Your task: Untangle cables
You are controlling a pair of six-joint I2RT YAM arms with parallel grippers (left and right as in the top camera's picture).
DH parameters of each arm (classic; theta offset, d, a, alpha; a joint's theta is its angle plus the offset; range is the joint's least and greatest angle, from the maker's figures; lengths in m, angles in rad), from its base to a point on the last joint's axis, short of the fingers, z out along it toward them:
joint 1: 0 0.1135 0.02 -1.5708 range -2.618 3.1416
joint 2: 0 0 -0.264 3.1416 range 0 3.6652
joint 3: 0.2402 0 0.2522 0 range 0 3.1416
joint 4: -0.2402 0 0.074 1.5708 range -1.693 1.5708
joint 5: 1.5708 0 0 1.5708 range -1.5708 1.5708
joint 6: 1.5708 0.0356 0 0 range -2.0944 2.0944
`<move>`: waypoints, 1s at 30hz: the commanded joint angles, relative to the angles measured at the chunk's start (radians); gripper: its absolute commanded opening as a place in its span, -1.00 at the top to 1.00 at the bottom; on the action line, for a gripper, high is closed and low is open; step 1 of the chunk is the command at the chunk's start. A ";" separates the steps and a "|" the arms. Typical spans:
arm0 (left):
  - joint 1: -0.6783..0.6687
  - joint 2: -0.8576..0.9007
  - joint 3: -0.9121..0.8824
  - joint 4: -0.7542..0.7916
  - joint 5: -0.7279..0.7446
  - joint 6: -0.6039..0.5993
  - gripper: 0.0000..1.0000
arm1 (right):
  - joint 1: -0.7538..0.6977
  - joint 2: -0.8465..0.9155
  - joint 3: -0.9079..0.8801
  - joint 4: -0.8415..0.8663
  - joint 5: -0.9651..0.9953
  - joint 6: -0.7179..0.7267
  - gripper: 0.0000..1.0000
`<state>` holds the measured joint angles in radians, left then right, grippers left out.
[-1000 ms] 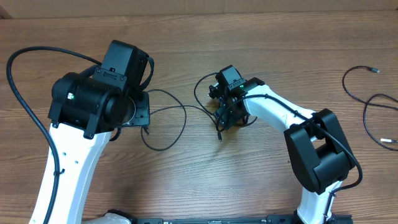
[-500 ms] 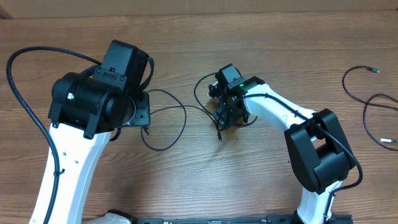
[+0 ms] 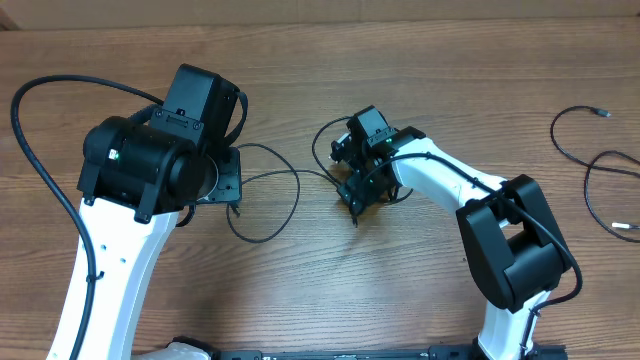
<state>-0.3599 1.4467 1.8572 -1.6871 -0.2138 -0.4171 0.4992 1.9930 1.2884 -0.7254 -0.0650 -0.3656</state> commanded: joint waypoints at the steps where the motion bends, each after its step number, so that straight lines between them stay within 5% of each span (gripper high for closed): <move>1: 0.001 -0.005 -0.005 -0.002 0.005 -0.017 -0.17 | 0.001 0.018 -0.047 -0.003 -0.019 -0.002 -0.65; 6: 0.001 -0.005 -0.005 -0.002 0.005 -0.017 -0.17 | -0.001 0.018 -0.051 -0.032 -0.015 0.008 0.26; 8: 0.001 -0.005 -0.005 -0.002 0.005 -0.017 -0.17 | -0.002 0.018 -0.051 -0.040 -0.014 0.049 0.46; 30: 0.001 -0.005 -0.005 0.010 0.005 -0.017 -0.20 | -0.004 0.018 -0.013 -0.097 -0.026 0.159 0.35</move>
<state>-0.3599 1.4467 1.8572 -1.6817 -0.2138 -0.4171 0.4980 1.9831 1.2839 -0.8089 -0.0807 -0.2733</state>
